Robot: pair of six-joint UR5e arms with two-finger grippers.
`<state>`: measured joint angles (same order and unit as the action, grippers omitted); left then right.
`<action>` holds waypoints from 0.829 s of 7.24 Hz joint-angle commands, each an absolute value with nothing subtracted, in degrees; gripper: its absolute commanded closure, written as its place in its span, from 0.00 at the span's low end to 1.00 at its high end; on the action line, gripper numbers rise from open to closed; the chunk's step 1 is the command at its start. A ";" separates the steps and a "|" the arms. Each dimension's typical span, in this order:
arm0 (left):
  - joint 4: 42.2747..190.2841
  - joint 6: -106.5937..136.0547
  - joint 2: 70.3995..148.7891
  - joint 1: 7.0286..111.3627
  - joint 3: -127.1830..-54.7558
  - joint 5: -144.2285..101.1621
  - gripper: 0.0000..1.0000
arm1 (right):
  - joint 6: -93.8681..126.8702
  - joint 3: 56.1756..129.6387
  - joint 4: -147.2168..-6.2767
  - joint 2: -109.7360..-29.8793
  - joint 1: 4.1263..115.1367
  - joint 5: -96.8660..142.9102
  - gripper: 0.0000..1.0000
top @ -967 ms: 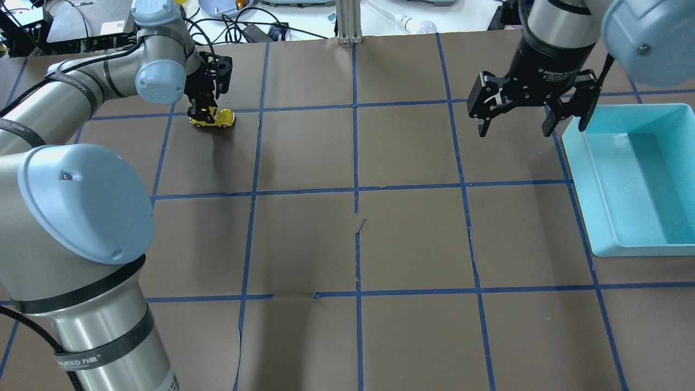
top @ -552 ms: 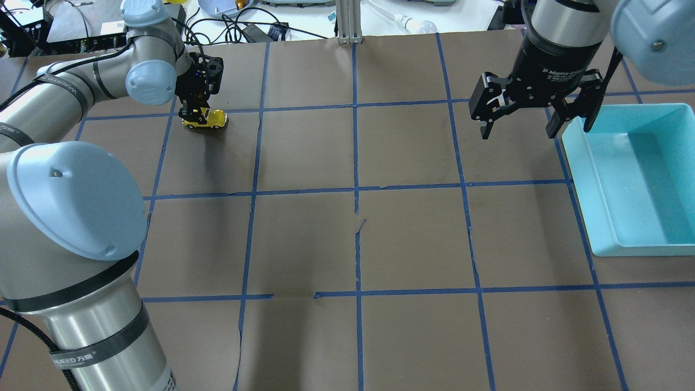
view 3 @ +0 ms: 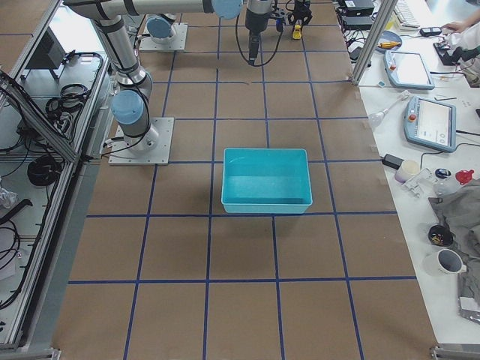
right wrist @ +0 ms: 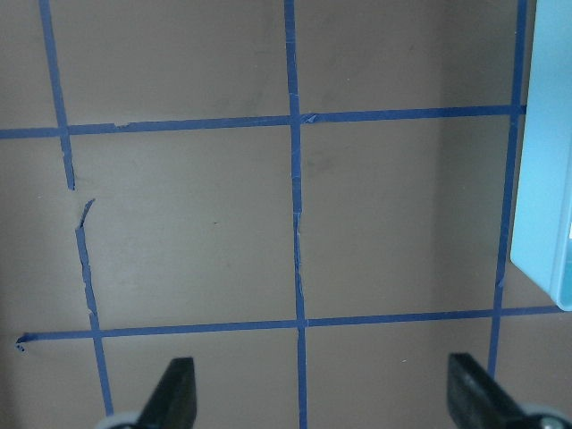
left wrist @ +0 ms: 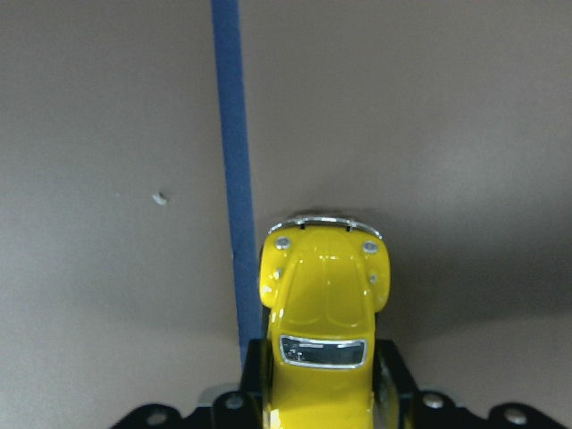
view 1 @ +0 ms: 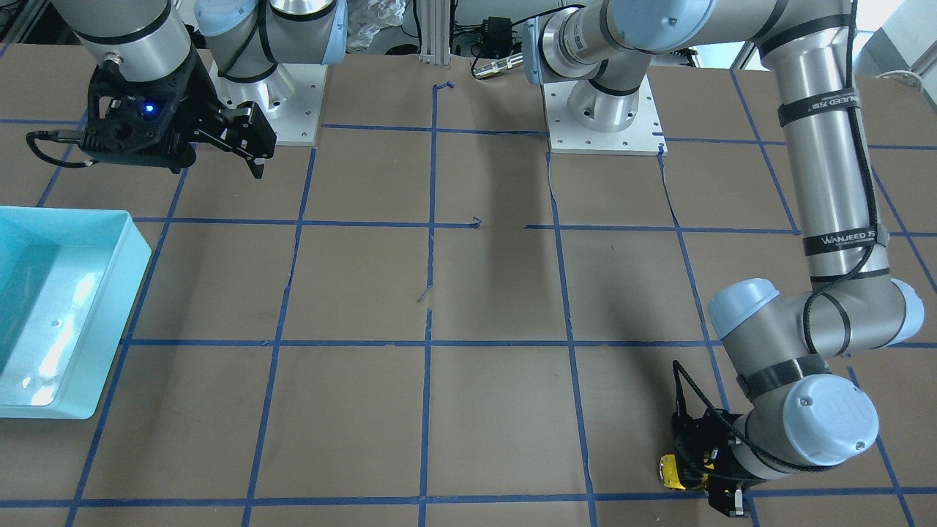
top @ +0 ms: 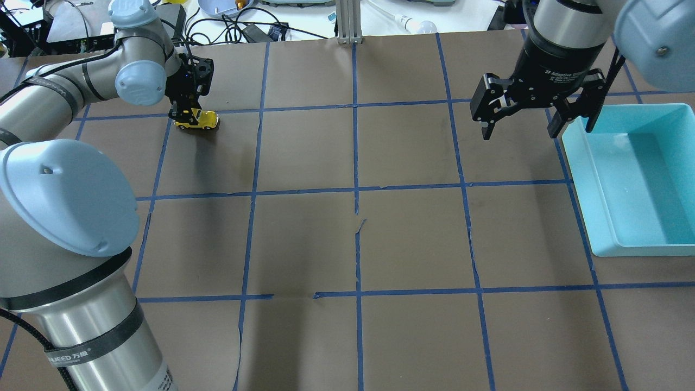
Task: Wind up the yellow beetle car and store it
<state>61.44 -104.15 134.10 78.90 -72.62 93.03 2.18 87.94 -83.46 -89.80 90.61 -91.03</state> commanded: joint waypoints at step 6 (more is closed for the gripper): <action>61.44 -105.03 133.95 77.78 -72.42 92.64 0.00 | 1.32 88.15 -83.41 -89.82 90.62 -91.23 0.00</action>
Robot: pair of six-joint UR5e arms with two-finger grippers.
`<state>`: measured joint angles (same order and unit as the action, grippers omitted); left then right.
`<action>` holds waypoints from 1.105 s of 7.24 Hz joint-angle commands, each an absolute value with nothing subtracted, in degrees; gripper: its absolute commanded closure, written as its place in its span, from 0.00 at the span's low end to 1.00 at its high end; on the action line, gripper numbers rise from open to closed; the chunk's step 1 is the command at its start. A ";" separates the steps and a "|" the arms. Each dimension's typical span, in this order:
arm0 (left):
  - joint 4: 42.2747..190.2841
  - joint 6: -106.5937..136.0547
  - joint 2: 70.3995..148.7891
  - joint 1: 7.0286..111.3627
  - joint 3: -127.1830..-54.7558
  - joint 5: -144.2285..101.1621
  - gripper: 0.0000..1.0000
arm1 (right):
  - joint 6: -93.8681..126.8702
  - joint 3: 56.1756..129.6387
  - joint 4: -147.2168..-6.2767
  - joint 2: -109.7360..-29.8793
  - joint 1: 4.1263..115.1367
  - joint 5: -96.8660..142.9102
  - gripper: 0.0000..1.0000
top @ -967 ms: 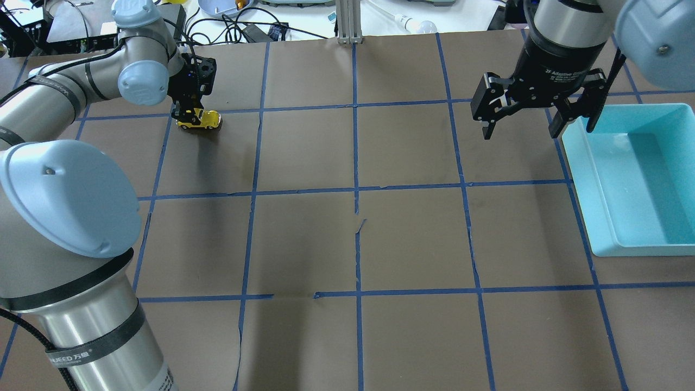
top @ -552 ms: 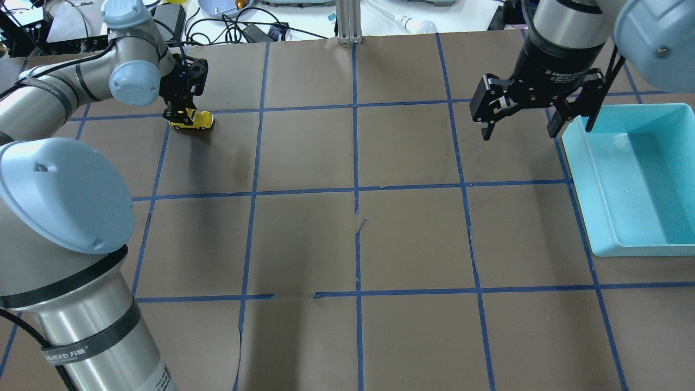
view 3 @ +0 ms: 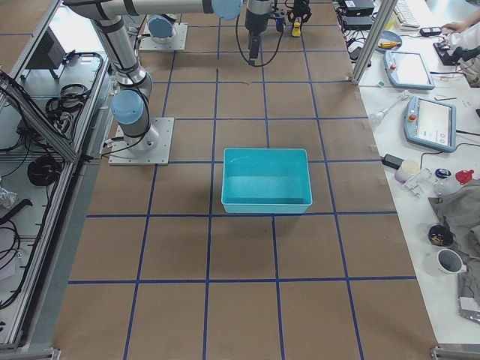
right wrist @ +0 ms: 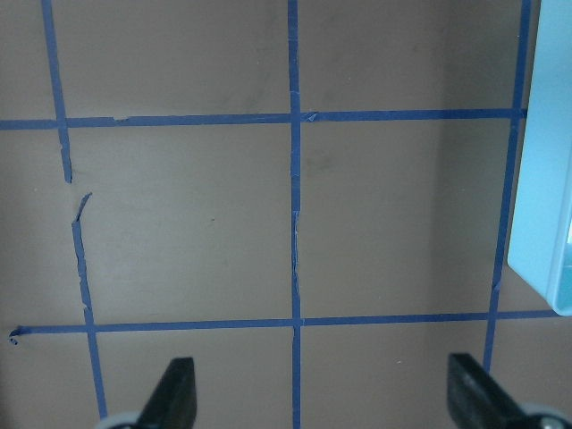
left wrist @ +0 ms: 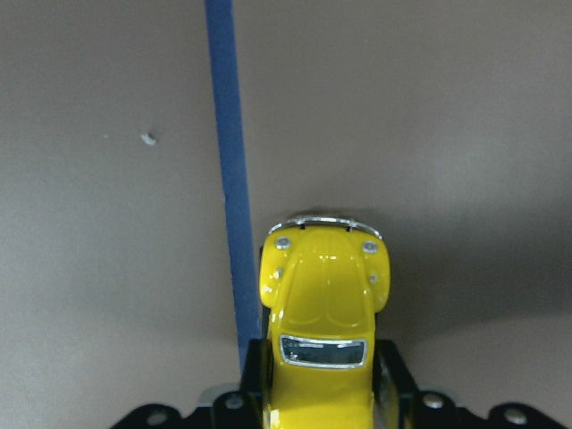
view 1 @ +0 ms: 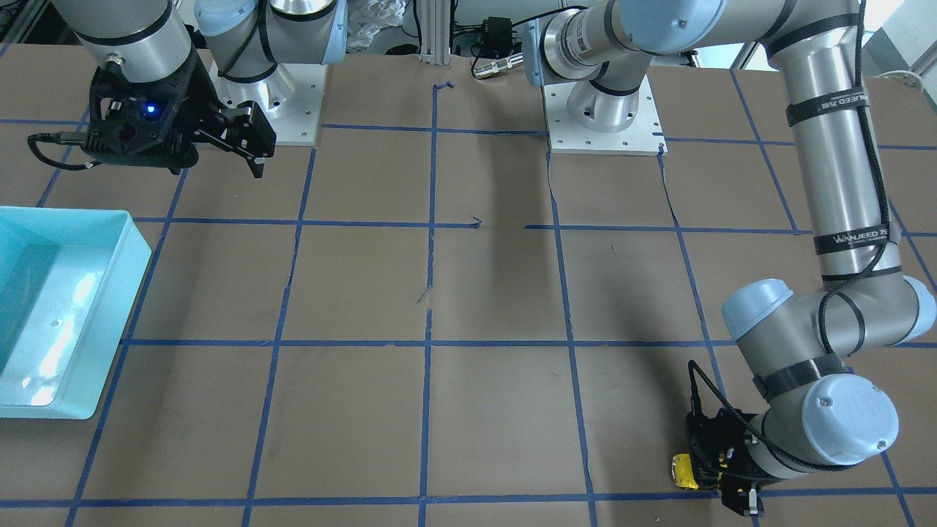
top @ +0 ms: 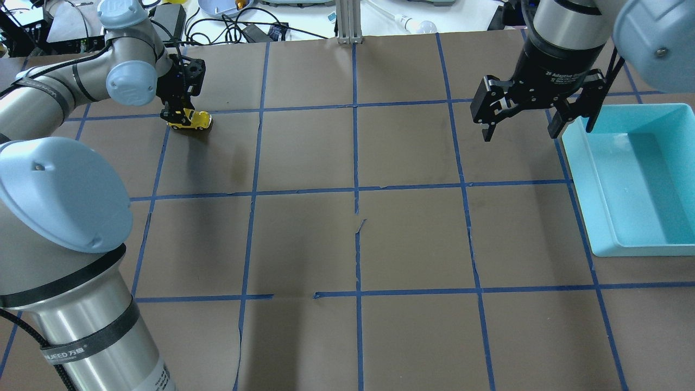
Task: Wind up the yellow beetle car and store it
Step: 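Release the car so it rolls toward the right gripper while lifting left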
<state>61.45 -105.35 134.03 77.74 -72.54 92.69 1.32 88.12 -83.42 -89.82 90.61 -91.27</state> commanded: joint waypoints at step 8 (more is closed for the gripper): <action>62.75 -95.33 130.45 79.09 -72.59 92.64 0.00 | 1.32 88.15 -83.58 -89.56 90.53 -91.14 0.00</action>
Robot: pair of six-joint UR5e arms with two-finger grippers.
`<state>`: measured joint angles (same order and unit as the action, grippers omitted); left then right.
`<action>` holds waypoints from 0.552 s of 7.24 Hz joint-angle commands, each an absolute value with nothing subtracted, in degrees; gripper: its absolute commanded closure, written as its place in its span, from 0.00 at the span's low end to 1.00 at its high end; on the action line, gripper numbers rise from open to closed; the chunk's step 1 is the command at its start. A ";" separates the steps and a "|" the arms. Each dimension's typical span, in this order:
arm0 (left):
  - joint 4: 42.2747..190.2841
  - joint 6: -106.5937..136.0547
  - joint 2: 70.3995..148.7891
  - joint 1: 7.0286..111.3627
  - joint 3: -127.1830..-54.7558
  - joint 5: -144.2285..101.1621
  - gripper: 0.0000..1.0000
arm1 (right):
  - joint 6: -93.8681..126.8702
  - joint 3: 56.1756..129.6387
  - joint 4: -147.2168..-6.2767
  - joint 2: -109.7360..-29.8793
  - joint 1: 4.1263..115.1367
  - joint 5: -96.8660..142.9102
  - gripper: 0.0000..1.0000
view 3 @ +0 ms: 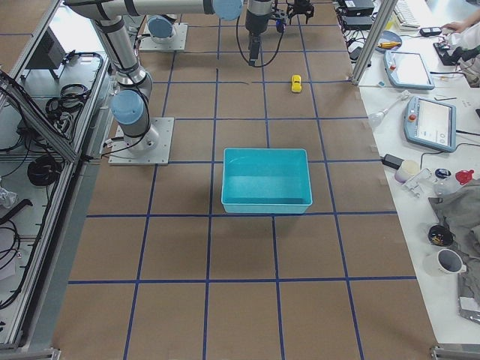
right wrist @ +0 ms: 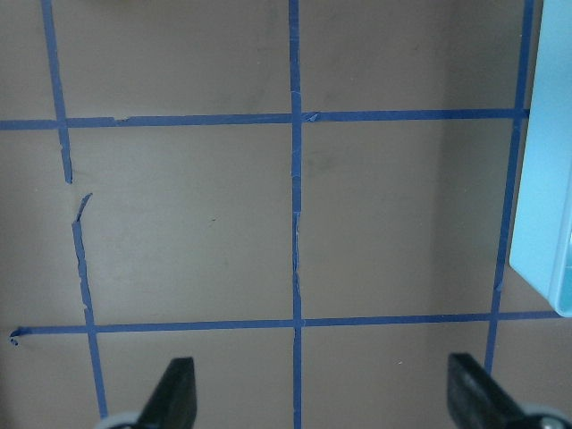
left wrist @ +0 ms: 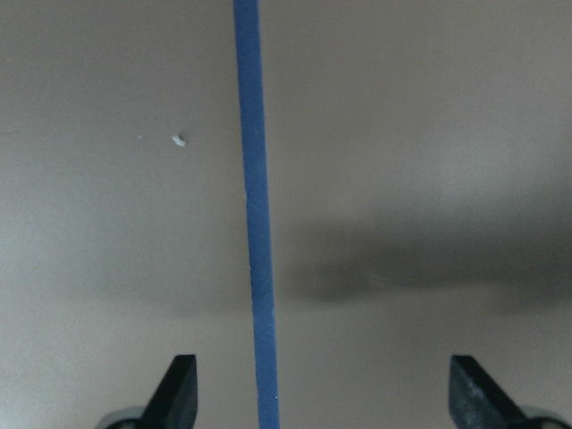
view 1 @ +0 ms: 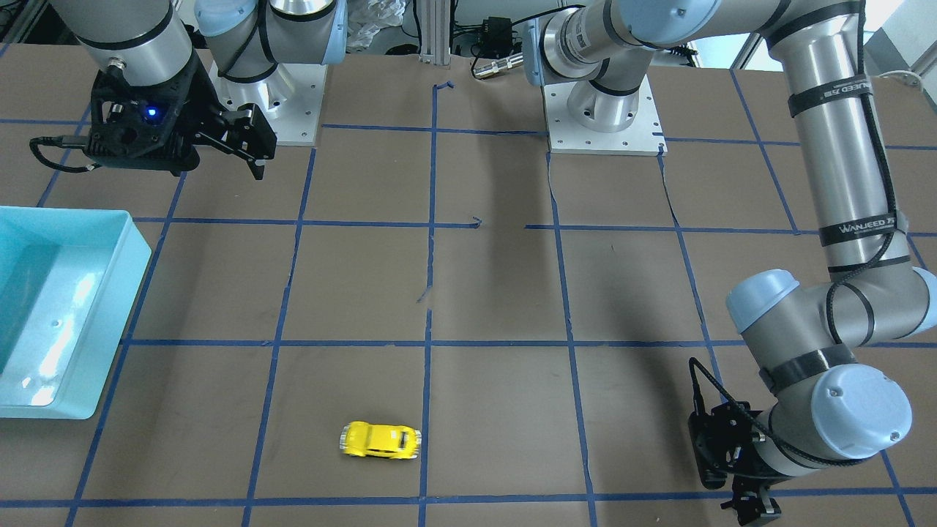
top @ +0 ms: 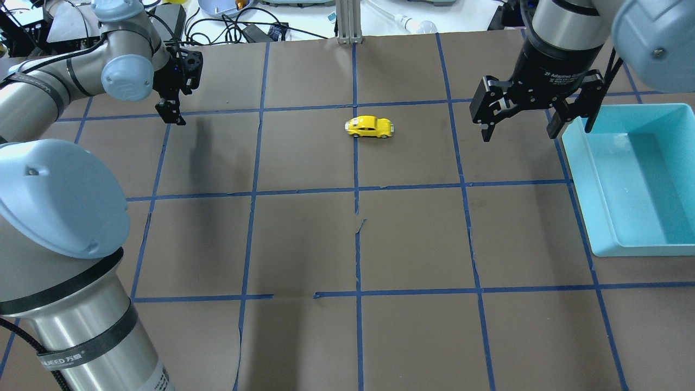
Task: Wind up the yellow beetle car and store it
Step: 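Release the car so it rolls toward the right gripper while lifting left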
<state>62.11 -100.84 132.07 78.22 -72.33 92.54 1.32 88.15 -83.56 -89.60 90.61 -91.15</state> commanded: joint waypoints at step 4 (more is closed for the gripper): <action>63.54 -56.80 123.50 82.34 -76.02 89.65 0.00 | 1.23 88.15 -83.67 -89.38 90.44 -91.40 0.00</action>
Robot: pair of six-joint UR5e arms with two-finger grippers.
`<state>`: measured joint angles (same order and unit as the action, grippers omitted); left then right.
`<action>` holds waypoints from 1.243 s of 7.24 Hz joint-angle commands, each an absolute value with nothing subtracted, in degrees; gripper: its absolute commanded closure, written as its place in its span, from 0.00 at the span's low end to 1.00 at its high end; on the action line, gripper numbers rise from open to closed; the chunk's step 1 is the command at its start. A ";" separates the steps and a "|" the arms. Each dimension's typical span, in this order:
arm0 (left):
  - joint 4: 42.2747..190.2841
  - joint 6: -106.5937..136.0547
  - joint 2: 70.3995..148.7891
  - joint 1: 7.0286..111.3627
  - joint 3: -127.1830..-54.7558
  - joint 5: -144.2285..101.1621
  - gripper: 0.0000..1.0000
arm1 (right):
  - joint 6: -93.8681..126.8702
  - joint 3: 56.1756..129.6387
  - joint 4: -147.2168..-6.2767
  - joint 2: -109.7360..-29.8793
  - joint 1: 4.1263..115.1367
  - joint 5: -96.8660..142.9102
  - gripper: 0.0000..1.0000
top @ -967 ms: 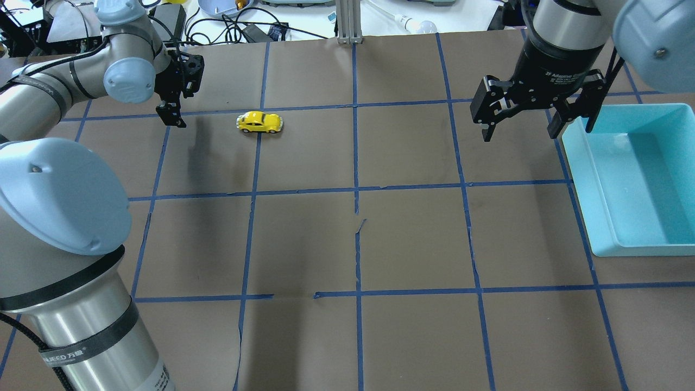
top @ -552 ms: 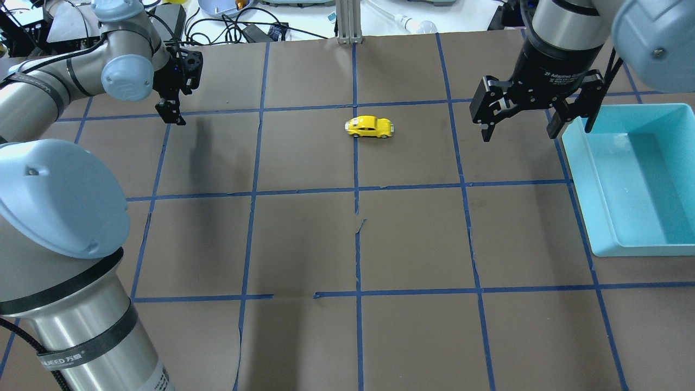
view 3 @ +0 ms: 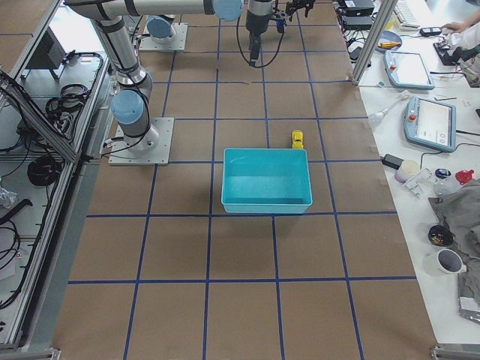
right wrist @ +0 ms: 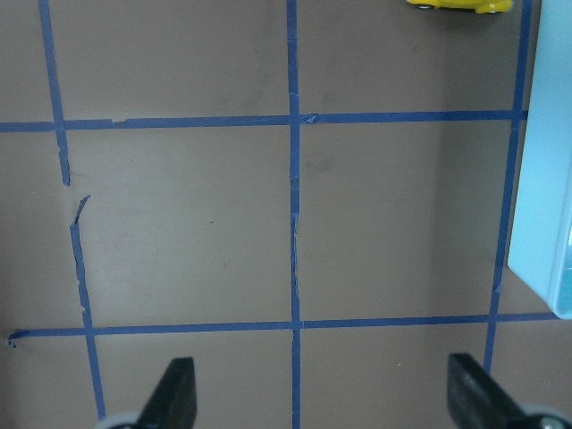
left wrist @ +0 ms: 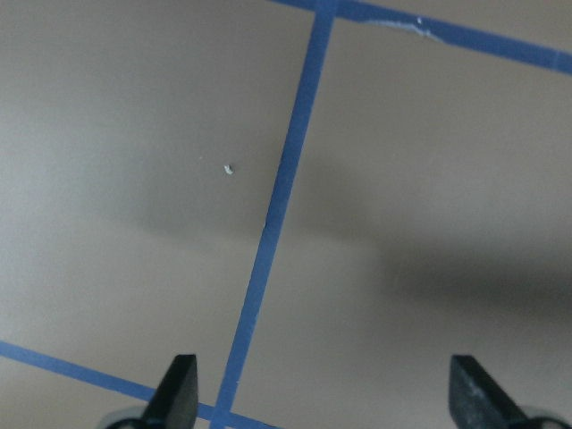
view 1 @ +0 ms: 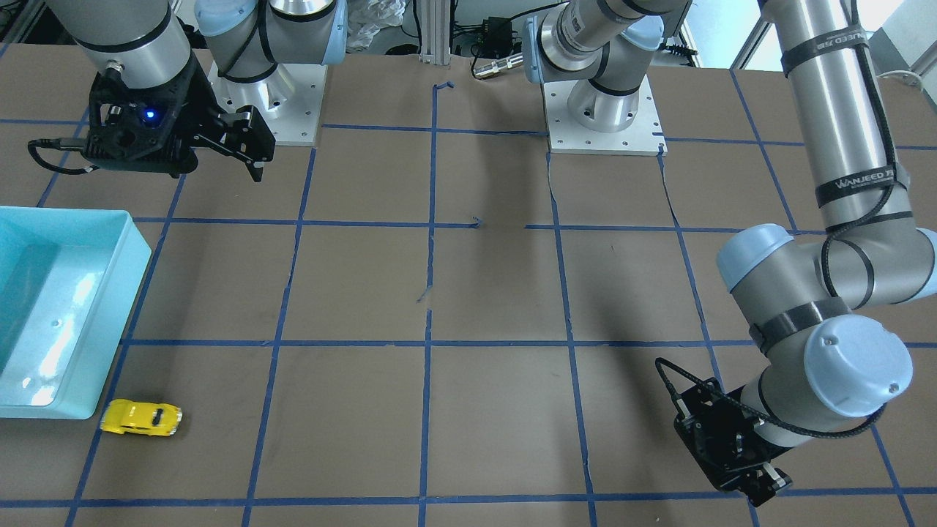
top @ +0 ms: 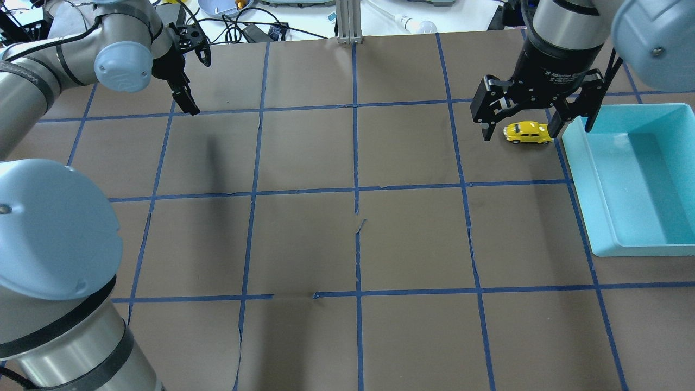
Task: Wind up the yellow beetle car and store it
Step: 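Lower the right gripper onto the stopped yellow car while left withdraws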
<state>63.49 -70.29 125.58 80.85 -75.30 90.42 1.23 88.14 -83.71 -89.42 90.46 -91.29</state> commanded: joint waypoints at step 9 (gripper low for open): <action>83.14 -15.29 99.97 84.11 -81.00 87.80 0.00 | -43.57 89.38 -101.39 -78.78 83.43 -92.99 0.00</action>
<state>81.40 -15.58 104.26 83.78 -77.88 87.93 -39.08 89.22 -98.18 -81.90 86.15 -93.05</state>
